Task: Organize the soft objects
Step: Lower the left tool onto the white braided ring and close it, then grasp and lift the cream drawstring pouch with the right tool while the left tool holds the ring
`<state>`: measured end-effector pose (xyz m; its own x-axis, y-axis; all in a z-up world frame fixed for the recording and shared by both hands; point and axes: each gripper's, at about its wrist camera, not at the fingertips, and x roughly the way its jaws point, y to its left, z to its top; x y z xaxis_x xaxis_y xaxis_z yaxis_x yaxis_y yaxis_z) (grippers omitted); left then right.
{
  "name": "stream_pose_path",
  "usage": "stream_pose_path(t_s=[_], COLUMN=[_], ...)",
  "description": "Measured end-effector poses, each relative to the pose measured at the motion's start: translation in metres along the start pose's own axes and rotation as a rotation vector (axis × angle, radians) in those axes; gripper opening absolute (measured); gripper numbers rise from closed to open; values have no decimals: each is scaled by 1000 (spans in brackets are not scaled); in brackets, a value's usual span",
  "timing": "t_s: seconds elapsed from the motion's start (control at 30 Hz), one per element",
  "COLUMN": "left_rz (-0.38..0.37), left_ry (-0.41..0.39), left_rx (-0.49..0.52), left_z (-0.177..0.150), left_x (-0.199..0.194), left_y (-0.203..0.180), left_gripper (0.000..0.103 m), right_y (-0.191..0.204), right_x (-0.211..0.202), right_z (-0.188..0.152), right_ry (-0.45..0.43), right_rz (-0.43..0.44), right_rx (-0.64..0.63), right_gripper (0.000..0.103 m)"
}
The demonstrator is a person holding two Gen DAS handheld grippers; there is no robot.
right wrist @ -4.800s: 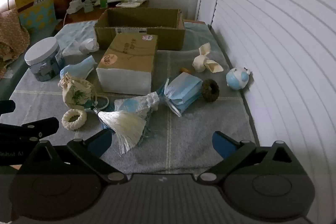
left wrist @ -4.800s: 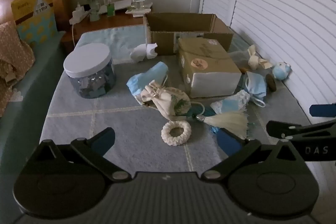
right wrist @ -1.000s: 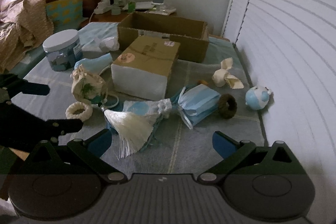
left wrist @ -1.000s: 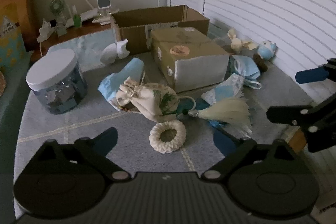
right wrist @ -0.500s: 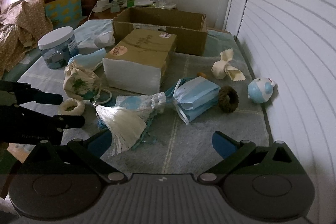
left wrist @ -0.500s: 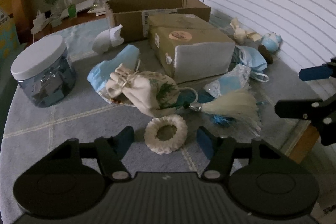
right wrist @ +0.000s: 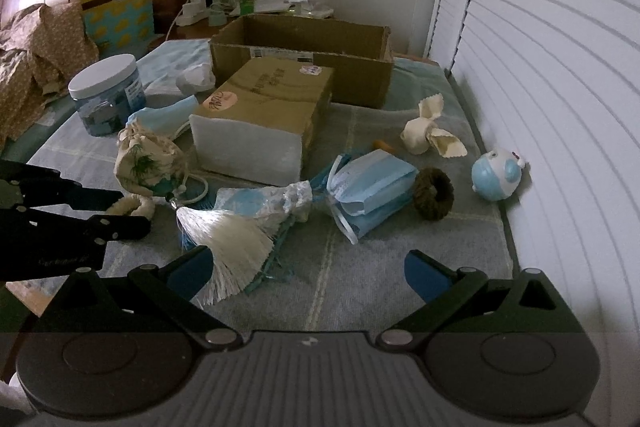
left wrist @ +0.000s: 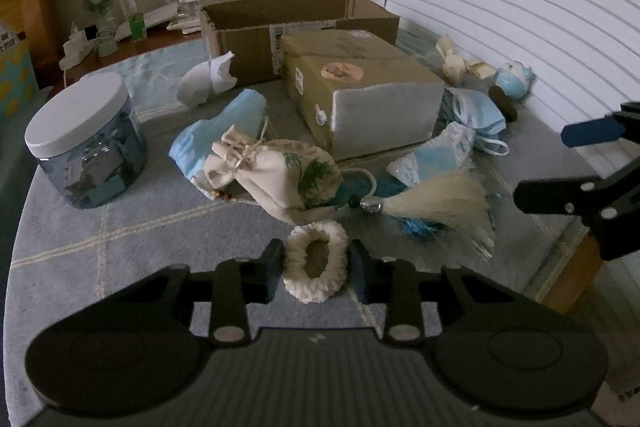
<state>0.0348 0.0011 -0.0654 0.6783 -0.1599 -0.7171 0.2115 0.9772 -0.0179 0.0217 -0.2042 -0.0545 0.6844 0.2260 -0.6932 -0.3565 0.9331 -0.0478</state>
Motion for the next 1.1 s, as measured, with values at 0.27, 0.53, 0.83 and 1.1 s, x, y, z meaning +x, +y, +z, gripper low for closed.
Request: stream_pose_path(t_s=[0.27,0.53,0.83,1.1], left_rz=[11,50,104,99], left_ry=[12,12,4,7], left_rx=[-5,-26,-79,-93], left_z=[-9,-19,-23,-23], left_x=[-10,-23,-31,-28], left_y=[13,35,63,73], left_gripper=[33,33,33,33], right_y=[20,56,102,124], right_x=[1,10,42,70], right_z=[10,27,45,51], right_ry=[-12,-38,-18,15], right_rz=[38,136,228,241], right_rx=[-55,-181,-283,-316], right_gripper=[103,100,86,79])
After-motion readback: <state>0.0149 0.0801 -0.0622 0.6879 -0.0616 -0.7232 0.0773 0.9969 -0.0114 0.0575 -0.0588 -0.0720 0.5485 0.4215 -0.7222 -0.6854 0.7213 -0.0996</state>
